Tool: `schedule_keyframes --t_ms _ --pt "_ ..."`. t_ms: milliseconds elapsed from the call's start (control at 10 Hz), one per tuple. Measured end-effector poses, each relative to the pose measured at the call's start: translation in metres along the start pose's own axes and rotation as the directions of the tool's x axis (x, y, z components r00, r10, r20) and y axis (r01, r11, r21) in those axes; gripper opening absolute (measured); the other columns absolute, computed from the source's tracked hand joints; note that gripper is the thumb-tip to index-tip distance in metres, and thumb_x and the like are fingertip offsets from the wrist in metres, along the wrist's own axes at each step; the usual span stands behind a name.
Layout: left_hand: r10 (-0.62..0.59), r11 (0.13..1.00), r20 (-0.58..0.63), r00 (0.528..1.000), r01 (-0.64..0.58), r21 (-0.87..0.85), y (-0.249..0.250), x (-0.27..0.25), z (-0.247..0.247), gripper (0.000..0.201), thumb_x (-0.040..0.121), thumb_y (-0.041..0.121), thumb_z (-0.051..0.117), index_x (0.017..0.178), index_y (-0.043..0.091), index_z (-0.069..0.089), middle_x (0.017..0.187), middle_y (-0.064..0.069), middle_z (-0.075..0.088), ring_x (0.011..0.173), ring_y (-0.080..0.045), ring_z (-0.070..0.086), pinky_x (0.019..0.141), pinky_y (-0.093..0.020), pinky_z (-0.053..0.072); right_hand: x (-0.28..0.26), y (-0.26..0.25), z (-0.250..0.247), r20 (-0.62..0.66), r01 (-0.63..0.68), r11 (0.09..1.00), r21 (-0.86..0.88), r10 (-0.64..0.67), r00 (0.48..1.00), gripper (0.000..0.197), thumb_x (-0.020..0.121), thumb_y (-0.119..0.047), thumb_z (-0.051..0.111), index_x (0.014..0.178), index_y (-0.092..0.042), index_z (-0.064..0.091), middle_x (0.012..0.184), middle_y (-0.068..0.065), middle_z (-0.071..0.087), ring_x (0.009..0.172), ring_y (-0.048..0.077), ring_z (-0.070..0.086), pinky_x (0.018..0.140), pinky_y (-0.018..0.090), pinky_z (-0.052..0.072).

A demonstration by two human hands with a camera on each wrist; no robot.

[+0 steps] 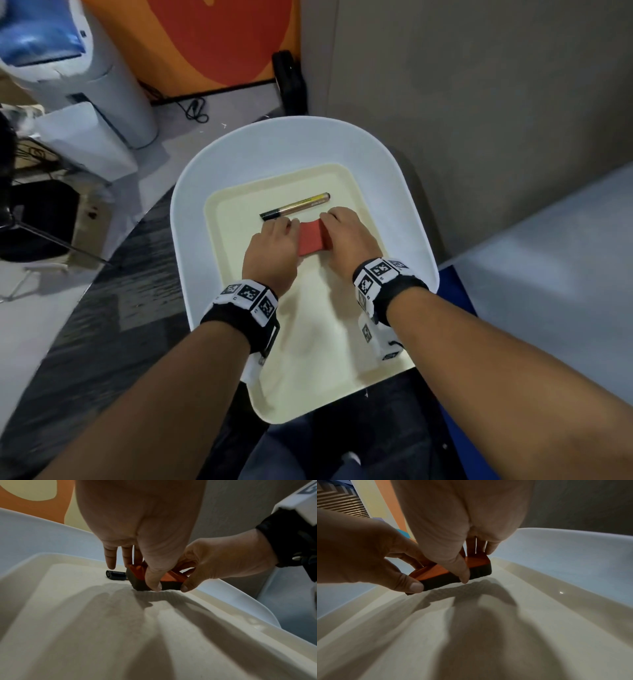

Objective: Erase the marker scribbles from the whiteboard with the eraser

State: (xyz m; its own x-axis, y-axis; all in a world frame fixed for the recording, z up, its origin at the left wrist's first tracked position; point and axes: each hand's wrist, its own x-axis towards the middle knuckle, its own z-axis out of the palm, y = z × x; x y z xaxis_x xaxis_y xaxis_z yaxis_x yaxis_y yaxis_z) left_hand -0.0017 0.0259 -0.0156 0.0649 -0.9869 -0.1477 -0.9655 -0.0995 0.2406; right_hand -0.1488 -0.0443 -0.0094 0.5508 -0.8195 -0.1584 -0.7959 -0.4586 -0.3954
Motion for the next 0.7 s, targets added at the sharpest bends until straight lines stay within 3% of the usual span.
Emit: schedule_keyframes --t_ms 400,600,700 --pt "-0.038 0.997 0.061 0.997 0.042 -0.07 -0.012 0.009 0.02 0.065 0.081 0.021 0.075 0.138 0.005 0.048 0.13 -0.012 0.053 0.118 -0.033 0.047 0.085 -0.045 0.049 0.014 0.011 0.022 0.033 0.016 1.0 -0.006 -0.015 0.999 0.039 0.08 0.001 0.057 0.117 -0.011 0.055 0.121 0.005 0.049 0.115 0.022 0.045 0.082 0.04 0.049" --pt "-0.054 0.997 0.102 0.993 0.059 -0.053 -0.009 0.011 0.016 0.066 0.087 0.026 0.07 0.143 0.008 0.041 0.136 -0.007 0.047 0.123 -0.029 0.043 0.087 -0.041 0.048 0.014 0.013 0.024 0.038 0.037 0.999 0.025 -0.038 0.999 0.048 0.077 0.001 0.061 0.123 -0.009 0.054 0.123 0.006 0.049 0.119 0.023 0.044 0.089 0.038 0.047" --pt "-0.044 0.998 0.095 0.994 0.047 -0.028 -0.007 0.014 0.01 0.071 0.086 0.031 0.071 0.144 0.009 0.037 0.138 -0.007 0.045 0.126 -0.027 0.042 0.091 -0.039 0.047 0.014 0.014 0.016 0.05 0.024 1.0 0.015 -0.025 0.998 0.059 0.078 -0.005 0.065 0.133 -0.01 0.047 0.136 0.007 0.045 0.131 0.024 0.038 0.1 0.037 0.043"
